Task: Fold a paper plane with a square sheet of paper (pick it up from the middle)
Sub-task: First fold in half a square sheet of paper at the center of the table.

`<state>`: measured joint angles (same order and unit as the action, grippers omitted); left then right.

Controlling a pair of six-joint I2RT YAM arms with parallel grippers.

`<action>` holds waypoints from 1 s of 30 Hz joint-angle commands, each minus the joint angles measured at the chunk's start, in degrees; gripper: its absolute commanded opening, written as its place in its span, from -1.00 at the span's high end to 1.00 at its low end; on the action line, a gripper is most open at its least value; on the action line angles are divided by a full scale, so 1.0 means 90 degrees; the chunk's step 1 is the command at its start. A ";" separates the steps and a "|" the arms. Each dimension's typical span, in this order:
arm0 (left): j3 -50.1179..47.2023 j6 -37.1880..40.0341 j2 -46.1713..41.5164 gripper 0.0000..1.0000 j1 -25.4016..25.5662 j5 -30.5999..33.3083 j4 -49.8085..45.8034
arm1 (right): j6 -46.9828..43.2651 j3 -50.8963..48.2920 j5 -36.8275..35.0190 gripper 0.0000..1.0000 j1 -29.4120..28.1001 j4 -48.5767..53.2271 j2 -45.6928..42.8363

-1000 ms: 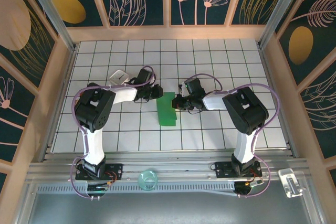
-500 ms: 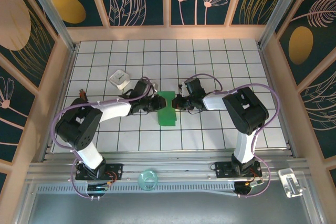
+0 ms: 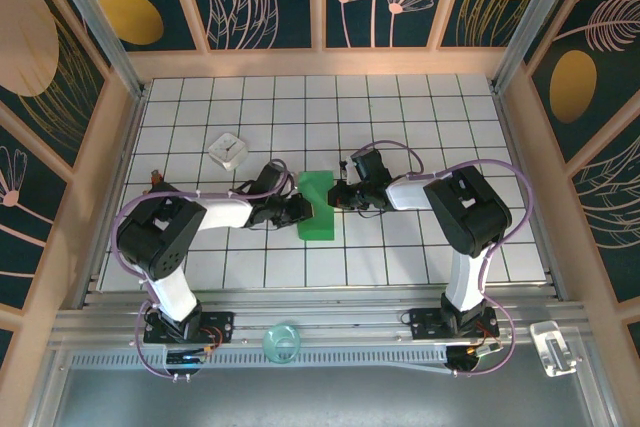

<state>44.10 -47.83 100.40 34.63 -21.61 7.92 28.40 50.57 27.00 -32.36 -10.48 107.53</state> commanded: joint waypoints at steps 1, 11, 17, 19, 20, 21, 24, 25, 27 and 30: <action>-0.0246 0.0090 -0.0207 0.61 -0.0050 0.0240 -0.0446 | -0.0216 -0.0344 -0.0969 1.00 0.0073 0.1084 0.0437; -0.0691 -0.0662 -0.1019 0.45 0.0230 -0.0488 0.0477 | -0.0226 -0.0326 -0.0989 1.00 0.0076 0.1091 0.0387; -0.0861 -0.0654 -0.0676 0.62 0.0239 -0.0427 0.0256 | -0.0219 -0.0343 -0.0990 1.00 0.0073 0.1095 0.0377; -0.1040 -0.0677 -0.0715 0.66 0.0218 -0.0185 0.0184 | -0.0236 -0.0347 -0.0997 1.00 0.0075 0.1096 0.0373; -0.1127 -0.0680 -0.0707 0.67 0.0215 -0.0127 0.0182 | -0.0245 -0.0350 -0.0999 1.00 0.0079 0.1096 0.0378; -0.1206 -0.0686 -0.0699 0.68 0.0210 -0.0096 0.0193 | -0.0246 -0.0355 -0.0999 1.00 0.0071 0.1096 0.0389; -0.1407 -0.0687 -0.0789 0.68 0.0202 -0.0032 0.0184 | -0.0254 -0.0383 -0.0999 1.00 0.0070 0.1085 0.0377; -0.1420 -0.0658 -0.0896 0.67 0.0195 -0.0031 0.0148 | -0.0255 -0.0382 -0.0999 1.00 0.0073 0.1085 0.0374; -0.1414 -0.0624 -0.1213 0.63 0.0196 -0.0040 0.0116 | -0.0261 -0.0402 -0.0999 1.00 0.0072 0.1085 0.0362; -0.1405 -0.0709 -0.1604 0.53 0.0200 -0.0232 0.0303 | -0.0264 -0.0386 -0.0999 1.00 0.0070 0.1087 0.0345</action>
<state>31.88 -53.32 89.17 36.71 -23.22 11.14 27.79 50.46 26.87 -32.36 -10.52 107.42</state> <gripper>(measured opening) 0.229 0.042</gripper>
